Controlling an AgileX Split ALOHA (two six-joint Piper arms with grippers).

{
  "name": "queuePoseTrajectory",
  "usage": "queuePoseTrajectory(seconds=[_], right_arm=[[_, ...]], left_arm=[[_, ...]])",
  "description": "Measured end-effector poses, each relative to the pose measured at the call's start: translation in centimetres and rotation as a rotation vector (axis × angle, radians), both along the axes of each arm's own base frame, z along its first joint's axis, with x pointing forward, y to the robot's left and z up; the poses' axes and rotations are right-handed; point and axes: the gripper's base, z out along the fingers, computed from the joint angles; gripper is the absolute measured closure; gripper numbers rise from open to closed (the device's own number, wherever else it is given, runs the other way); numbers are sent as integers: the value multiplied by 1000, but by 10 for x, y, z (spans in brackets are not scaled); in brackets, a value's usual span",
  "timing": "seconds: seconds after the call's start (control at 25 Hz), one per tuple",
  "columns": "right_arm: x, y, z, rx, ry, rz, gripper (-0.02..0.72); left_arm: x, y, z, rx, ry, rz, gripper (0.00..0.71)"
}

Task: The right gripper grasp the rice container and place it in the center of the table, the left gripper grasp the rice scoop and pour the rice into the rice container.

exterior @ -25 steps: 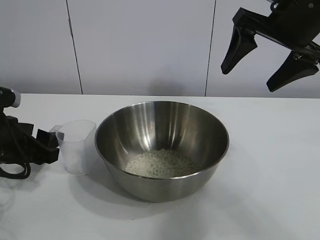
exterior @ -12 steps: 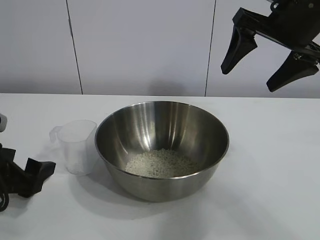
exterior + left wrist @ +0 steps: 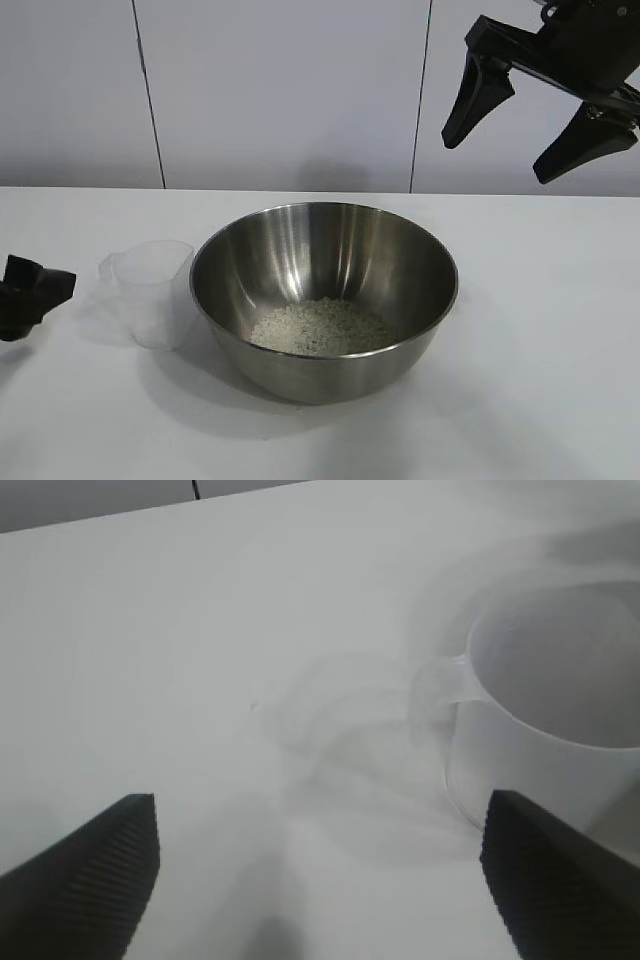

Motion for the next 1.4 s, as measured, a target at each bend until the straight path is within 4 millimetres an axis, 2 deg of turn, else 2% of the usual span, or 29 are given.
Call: queuePoseTrajectory(seconds=[0.4,0.72,0.88,1.24,1.4], right_arm=[[0,0,0,0,0,0,52],[0,0,0,0,0,0,52],[0,0,0,0,0,0,52],[0,0,0,0,-1,0,52],[0,0,0,0,-2,-1,52]], left_arm=[[32,-7,88,11,356,73,77],[44,-28,146,-183,558,24,77],[58,-39,156,-244,640,-8,77],[98,-59,156,-366,726,-31,77],[107,-64,151,-398,764,-36,77]])
